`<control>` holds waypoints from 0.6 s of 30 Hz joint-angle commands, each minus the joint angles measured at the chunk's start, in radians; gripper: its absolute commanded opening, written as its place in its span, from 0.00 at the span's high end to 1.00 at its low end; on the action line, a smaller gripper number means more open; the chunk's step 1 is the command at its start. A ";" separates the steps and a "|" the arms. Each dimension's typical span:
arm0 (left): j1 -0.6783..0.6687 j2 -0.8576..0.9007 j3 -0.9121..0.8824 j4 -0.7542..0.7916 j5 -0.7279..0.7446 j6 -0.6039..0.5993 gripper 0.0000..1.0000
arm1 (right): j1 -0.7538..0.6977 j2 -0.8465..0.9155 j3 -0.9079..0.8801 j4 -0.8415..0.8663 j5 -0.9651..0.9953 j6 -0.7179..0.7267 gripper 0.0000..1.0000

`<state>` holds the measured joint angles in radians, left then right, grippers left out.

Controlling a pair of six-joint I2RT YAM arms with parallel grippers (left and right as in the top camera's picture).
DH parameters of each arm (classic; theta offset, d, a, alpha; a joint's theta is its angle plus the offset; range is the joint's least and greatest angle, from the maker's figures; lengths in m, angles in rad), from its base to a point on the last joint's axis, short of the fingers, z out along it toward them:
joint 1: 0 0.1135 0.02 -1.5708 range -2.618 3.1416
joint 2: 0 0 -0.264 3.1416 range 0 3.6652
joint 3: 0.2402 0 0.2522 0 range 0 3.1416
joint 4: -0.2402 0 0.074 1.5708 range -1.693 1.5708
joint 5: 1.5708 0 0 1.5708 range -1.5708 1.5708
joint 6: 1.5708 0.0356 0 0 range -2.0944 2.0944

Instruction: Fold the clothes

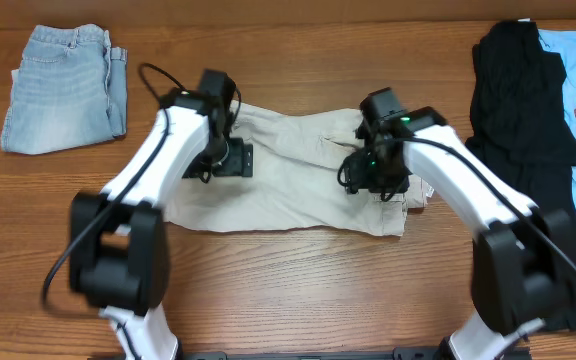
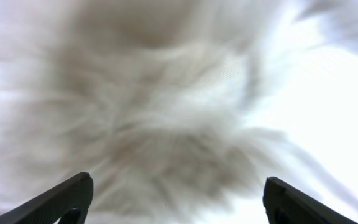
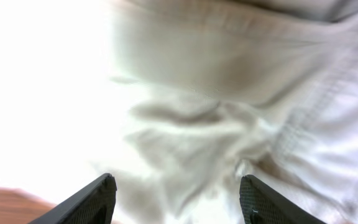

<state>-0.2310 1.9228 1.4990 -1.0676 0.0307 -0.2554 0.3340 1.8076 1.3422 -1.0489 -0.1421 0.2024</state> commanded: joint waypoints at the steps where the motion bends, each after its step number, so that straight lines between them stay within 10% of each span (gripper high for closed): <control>1: 0.001 -0.139 0.005 -0.002 0.010 -0.034 0.02 | -0.014 -0.146 0.000 -0.008 -0.008 0.011 0.30; 18: 0.144 -0.423 0.005 -0.045 -0.038 -0.091 0.00 | -0.285 -0.341 0.000 -0.029 -0.122 -0.193 0.10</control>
<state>-0.1516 1.5455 1.4982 -1.1282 0.0147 -0.3645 0.0731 1.4780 1.3418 -1.0985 -0.1921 0.0998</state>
